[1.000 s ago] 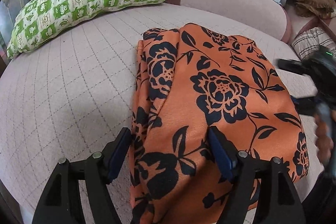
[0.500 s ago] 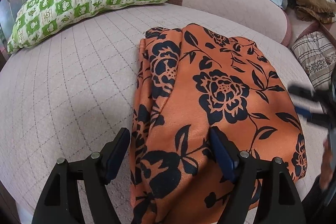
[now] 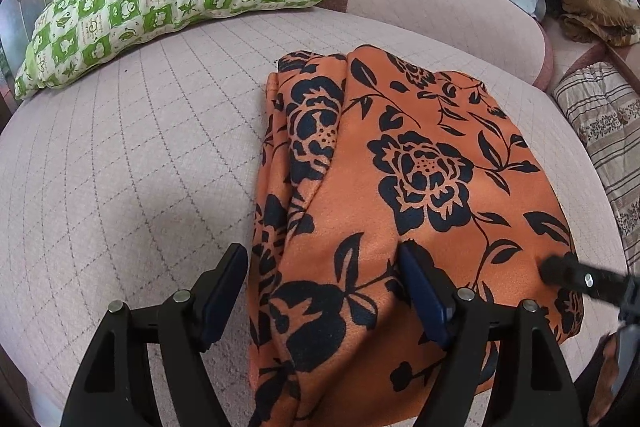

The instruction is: Fold small clothes

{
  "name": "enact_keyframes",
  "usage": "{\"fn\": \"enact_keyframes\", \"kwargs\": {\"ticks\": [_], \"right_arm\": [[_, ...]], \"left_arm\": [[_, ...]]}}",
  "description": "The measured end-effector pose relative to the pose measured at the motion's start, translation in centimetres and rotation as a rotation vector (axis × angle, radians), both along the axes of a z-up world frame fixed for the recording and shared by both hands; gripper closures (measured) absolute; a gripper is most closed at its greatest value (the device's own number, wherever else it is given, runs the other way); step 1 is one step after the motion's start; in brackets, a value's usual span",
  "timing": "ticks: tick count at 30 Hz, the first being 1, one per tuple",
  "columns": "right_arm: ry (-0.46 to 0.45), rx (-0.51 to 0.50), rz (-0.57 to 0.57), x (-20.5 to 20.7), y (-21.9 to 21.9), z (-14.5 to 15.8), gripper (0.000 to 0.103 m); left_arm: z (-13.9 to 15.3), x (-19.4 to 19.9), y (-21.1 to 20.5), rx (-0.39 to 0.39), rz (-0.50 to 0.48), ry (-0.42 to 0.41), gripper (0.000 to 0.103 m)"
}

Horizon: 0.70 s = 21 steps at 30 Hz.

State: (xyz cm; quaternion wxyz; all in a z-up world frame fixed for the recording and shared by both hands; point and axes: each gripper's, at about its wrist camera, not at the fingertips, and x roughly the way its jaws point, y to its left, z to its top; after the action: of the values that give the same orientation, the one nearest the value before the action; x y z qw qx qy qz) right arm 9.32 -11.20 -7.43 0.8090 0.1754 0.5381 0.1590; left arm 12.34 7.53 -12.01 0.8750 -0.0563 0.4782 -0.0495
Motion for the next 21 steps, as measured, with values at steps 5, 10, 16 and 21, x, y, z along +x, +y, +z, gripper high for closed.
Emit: {"fn": "enact_keyframes", "kwargs": {"ticks": [5,10,16,21], "right_arm": [[-0.001,0.004,0.037,-2.0,1.1,-0.6,0.063],[-0.043,-0.144,0.097,-1.9,3.0,0.0,0.063],[-0.048,0.015,-0.003,-2.6,-0.1,0.0,0.028],[-0.11,0.083,-0.033,-1.8,-2.3,1.9,0.024]], "left_arm": [[0.0,0.0,0.0,0.002,0.002,0.0,0.024],[0.0,0.2,-0.1,-0.005,0.002,0.004,0.024],[1.5,-0.7,2.4,-0.097,0.046,-0.028,0.025],[2.8,0.3,5.7,-0.299,0.092,-0.05,0.025]]}}
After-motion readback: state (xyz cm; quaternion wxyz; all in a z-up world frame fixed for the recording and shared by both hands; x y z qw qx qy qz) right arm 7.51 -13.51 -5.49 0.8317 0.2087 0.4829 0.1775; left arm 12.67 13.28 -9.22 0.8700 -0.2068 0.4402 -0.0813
